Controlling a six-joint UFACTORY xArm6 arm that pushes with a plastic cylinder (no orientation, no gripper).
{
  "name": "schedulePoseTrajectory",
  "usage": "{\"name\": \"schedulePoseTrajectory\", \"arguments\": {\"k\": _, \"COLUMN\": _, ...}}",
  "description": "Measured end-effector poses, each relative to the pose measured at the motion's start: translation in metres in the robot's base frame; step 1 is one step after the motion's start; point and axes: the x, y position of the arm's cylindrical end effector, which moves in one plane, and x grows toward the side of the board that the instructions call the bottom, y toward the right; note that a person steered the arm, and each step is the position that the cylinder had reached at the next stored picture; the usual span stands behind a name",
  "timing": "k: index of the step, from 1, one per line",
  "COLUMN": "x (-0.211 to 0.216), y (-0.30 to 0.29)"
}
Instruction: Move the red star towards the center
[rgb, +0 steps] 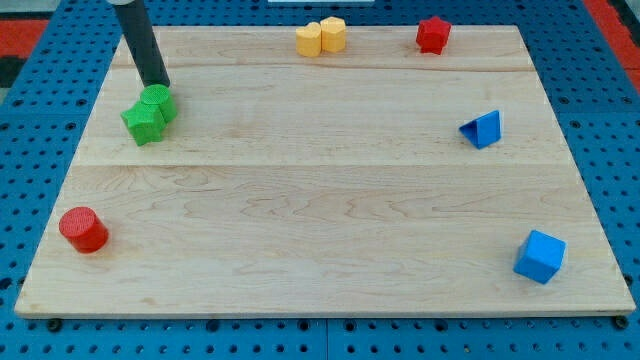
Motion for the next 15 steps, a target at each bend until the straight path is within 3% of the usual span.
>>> {"name": "schedulePoseTrajectory", "arguments": {"k": 2, "x": -0.006, "y": 0.098}}
{"name": "schedulePoseTrajectory", "arguments": {"k": 5, "x": -0.005, "y": 0.135}}
{"name": "schedulePoseTrajectory", "arguments": {"k": 7, "x": 0.016, "y": 0.255}}
{"name": "schedulePoseTrajectory", "arguments": {"k": 9, "x": 0.016, "y": 0.269}}
{"name": "schedulePoseTrajectory", "arguments": {"k": 11, "x": -0.024, "y": 0.46}}
{"name": "schedulePoseTrajectory", "arguments": {"k": 12, "x": -0.104, "y": 0.497}}
{"name": "schedulePoseTrajectory", "arguments": {"k": 14, "x": -0.124, "y": 0.476}}
{"name": "schedulePoseTrajectory", "arguments": {"k": 15, "x": -0.124, "y": 0.421}}
